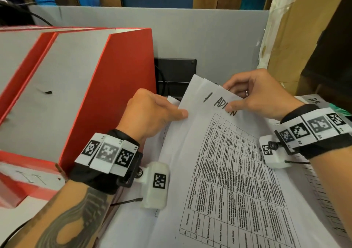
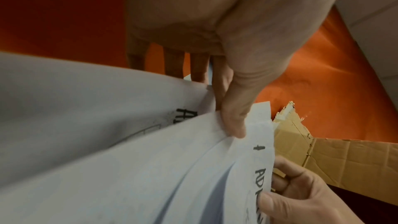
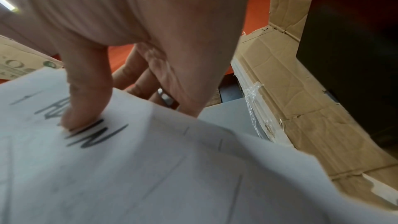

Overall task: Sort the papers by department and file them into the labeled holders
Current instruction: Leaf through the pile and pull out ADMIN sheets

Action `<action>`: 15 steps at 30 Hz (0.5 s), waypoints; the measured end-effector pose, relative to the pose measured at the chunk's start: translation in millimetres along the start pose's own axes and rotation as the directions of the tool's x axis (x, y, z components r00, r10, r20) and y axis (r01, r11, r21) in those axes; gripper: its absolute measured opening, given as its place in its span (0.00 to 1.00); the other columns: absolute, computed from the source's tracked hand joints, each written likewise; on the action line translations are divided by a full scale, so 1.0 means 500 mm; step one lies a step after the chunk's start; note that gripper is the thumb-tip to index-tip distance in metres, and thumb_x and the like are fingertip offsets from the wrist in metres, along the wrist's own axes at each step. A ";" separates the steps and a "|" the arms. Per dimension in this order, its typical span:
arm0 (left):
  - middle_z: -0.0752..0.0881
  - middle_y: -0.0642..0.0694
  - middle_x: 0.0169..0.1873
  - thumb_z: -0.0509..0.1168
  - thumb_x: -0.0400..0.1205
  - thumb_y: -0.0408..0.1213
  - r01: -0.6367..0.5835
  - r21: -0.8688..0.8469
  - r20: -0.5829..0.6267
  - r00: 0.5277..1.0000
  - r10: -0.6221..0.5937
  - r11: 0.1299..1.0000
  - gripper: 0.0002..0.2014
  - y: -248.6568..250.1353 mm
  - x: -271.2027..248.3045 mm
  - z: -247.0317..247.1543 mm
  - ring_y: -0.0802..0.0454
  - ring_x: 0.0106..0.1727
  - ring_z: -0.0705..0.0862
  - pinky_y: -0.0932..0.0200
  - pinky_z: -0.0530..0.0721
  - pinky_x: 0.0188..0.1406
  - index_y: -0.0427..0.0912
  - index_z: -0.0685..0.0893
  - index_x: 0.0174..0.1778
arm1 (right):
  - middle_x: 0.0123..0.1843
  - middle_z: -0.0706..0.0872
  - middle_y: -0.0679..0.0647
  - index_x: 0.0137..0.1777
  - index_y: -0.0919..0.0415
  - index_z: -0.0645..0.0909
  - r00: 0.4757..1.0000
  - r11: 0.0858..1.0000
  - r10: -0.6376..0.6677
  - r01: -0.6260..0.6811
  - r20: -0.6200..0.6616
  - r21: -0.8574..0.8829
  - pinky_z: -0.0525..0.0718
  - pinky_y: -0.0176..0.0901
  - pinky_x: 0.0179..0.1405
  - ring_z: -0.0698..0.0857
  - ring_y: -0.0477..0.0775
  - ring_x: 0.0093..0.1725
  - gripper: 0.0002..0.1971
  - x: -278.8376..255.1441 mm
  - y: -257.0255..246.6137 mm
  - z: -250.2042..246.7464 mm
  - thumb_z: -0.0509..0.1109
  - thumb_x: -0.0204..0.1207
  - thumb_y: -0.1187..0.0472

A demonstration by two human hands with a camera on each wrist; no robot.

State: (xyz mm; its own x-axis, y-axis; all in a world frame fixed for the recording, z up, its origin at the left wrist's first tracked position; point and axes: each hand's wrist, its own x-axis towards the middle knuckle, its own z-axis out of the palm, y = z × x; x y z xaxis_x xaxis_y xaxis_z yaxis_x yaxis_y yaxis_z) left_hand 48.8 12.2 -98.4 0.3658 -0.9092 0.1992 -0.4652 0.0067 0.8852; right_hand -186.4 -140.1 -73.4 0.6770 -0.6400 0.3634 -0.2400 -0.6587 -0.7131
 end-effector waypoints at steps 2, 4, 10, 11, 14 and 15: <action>0.95 0.54 0.44 0.84 0.71 0.51 -0.006 -0.003 -0.020 1.000 0.006 1.000 0.12 0.003 0.000 -0.003 0.59 0.52 0.91 0.56 0.87 0.61 0.47 0.97 0.41 | 0.44 0.96 0.54 0.44 0.58 0.91 1.000 0.999 -0.008 0.008 0.023 -0.034 0.92 0.44 0.50 0.95 0.52 0.45 0.16 -0.002 0.001 -0.003 0.86 0.62 0.78; 0.94 0.57 0.49 0.75 0.79 0.55 0.008 0.066 0.000 1.000 -0.008 0.998 0.15 0.004 0.000 -0.008 0.69 0.50 0.88 0.69 0.81 0.49 0.47 0.97 0.48 | 0.41 0.95 0.57 0.35 0.60 0.91 0.997 0.999 0.000 0.003 0.076 -0.041 0.88 0.45 0.50 0.93 0.50 0.43 0.16 -0.005 0.001 -0.011 0.83 0.63 0.83; 0.91 0.54 0.56 0.80 0.78 0.36 0.079 0.118 -0.067 0.995 -0.071 0.990 0.14 -0.028 0.026 -0.016 0.55 0.56 0.90 0.54 0.88 0.61 0.56 0.92 0.57 | 0.48 0.95 0.64 0.28 0.67 0.87 0.963 0.998 0.052 -0.062 0.263 0.029 0.90 0.42 0.58 0.94 0.57 0.55 0.19 -0.017 0.010 -0.043 0.73 0.66 0.91; 0.91 0.55 0.50 0.81 0.76 0.36 0.062 0.120 -0.097 0.994 -0.051 0.991 0.15 -0.029 0.028 -0.016 0.57 0.49 0.89 0.57 0.89 0.53 0.57 0.92 0.56 | 0.46 0.95 0.65 0.30 0.69 0.87 0.963 0.998 0.060 -0.067 0.262 0.019 0.92 0.42 0.54 0.95 0.57 0.53 0.17 -0.017 0.013 -0.044 0.73 0.65 0.92; 0.88 0.56 0.37 0.82 0.75 0.40 0.004 0.109 -0.218 0.976 0.020 0.994 0.08 -0.024 0.027 -0.016 0.58 0.36 0.86 0.61 0.84 0.37 0.54 0.93 0.47 | 0.46 0.95 0.64 0.41 0.74 0.87 0.968 0.997 0.078 -0.079 0.237 -0.004 0.93 0.53 0.54 0.95 0.61 0.50 0.09 -0.015 0.013 -0.036 0.79 0.65 0.83; 0.89 0.55 0.35 0.82 0.75 0.42 -0.013 0.092 -0.252 0.967 0.036 0.996 0.05 -0.023 0.028 -0.016 0.57 0.36 0.87 0.60 0.84 0.36 0.52 0.93 0.43 | 0.48 0.95 0.62 0.46 0.73 0.88 0.971 0.997 0.081 -0.080 0.226 -0.015 0.93 0.56 0.56 0.95 0.62 0.50 0.11 -0.013 0.010 -0.029 0.83 0.64 0.75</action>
State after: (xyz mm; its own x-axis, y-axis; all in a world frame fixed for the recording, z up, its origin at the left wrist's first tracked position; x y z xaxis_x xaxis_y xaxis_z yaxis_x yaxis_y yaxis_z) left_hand 65.5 2.8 -102.2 0.5400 -0.7743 0.3299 -0.5422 -0.0202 0.8400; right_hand -202.1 -145.1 -70.6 0.7951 -0.5852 0.1592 -0.3035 -0.6112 -0.7310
